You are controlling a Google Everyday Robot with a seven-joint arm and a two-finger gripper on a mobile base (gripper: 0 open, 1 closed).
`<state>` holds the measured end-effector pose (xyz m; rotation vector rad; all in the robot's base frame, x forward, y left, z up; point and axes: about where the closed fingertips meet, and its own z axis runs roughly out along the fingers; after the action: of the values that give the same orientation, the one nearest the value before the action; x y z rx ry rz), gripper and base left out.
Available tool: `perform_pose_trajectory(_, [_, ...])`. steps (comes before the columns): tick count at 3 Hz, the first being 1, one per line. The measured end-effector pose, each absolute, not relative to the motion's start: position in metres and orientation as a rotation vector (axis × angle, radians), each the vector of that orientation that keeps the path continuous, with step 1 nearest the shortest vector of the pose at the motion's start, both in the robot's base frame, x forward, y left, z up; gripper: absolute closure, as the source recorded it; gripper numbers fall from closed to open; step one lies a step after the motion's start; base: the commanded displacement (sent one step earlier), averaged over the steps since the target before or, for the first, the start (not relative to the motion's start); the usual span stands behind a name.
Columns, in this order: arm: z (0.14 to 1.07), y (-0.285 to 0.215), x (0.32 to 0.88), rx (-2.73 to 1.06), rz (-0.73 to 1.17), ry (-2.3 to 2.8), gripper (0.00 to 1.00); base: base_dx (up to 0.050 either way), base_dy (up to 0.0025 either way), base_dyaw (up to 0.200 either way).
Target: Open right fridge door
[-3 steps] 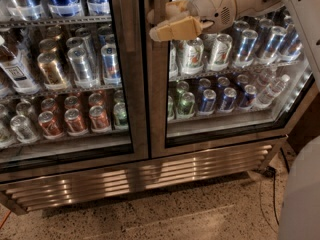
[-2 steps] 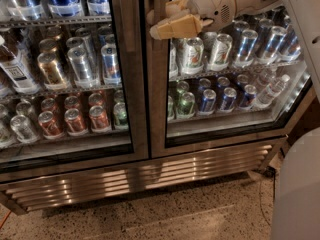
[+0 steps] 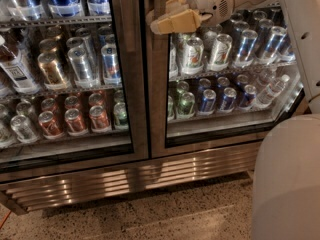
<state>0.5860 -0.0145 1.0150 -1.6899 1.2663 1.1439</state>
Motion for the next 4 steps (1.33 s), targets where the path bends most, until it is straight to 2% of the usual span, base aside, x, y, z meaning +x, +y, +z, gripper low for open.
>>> perform_pose_trajectory(4, [1.015, 0.011, 0.614, -1.690, 1.144, 1.266, 1.00, 0.000, 0.00000, 0.000])
